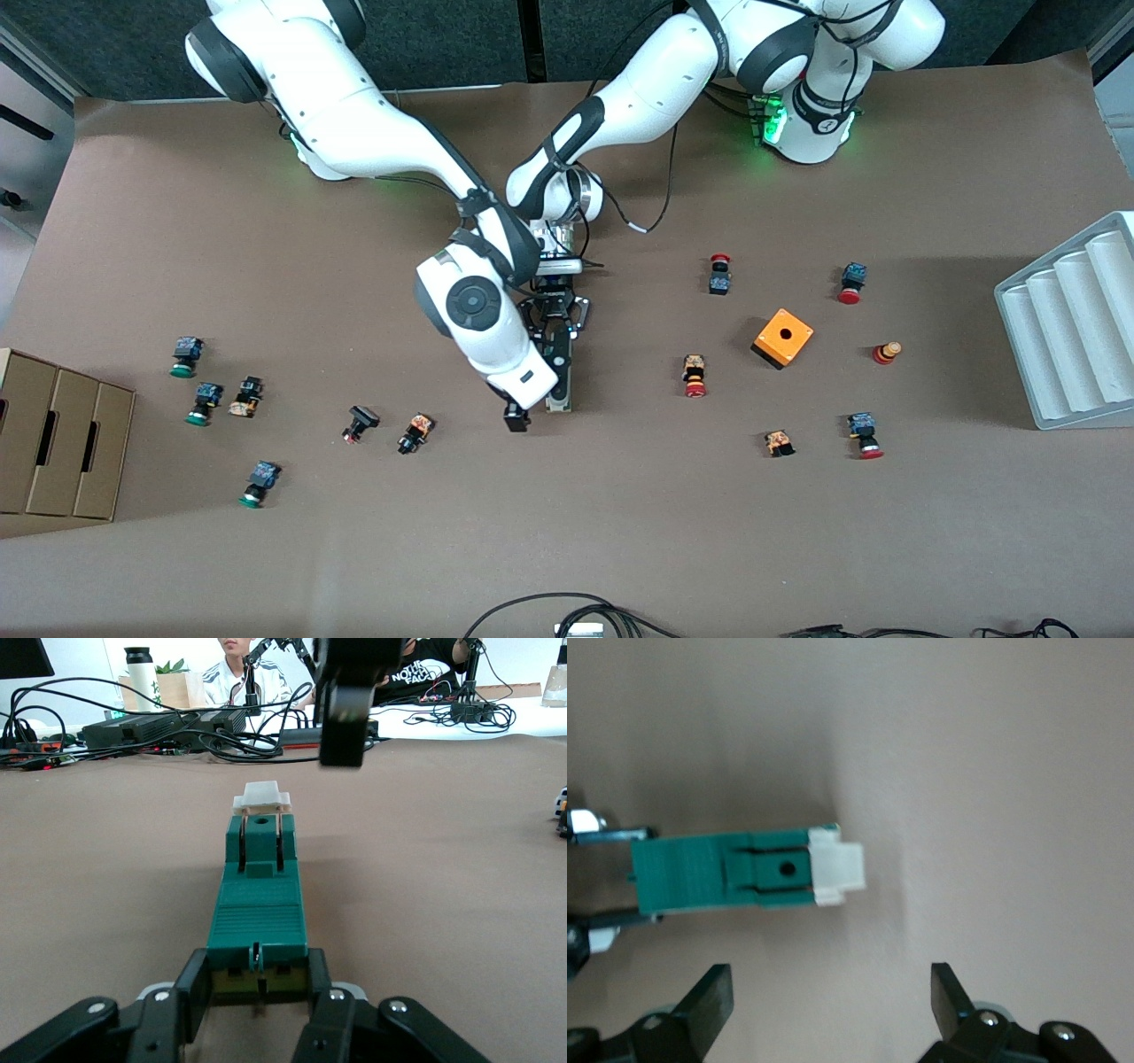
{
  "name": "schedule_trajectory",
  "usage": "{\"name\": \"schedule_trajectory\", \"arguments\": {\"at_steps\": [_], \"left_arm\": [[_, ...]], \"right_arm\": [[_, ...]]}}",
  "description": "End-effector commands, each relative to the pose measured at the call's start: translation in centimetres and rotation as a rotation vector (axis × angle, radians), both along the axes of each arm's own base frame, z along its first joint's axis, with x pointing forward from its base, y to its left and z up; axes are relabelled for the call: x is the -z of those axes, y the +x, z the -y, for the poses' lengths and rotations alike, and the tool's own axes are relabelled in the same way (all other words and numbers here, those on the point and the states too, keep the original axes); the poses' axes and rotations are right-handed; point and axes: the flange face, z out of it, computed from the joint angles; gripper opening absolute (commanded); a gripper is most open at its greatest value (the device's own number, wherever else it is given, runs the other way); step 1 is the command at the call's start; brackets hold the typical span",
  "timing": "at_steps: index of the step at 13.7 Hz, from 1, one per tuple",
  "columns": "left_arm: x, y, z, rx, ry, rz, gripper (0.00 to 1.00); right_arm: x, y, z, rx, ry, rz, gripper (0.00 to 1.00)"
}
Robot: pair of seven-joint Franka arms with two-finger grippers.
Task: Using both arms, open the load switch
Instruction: 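Lower the right gripper onto the white lever and close around it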
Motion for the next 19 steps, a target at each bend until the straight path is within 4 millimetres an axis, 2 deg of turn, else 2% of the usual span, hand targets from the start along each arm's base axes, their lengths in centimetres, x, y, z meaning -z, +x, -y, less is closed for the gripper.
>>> {"name": "schedule_trajectory", "arguments": {"at_steps": [1,9,19], "left_arm": [[-0.1,0.8,0.0,-0.019,-0.033,0.009,0.38],[0.0,0.8,-0.1,-0.032,-0.071,0.011,0.38],[0.0,0.8,-0.1,-0.031,-0.07,0.011,0.38]], "right_arm": [[1.6,0.1,-2.0,-0.01,0.014,0.022,0.99],[1.8,-0.3,-3.6,-0.008,0.001,0.051,0.99],[1.8,0.0,-3.6,-0.023,-0.003,0.058,0.98]]}}
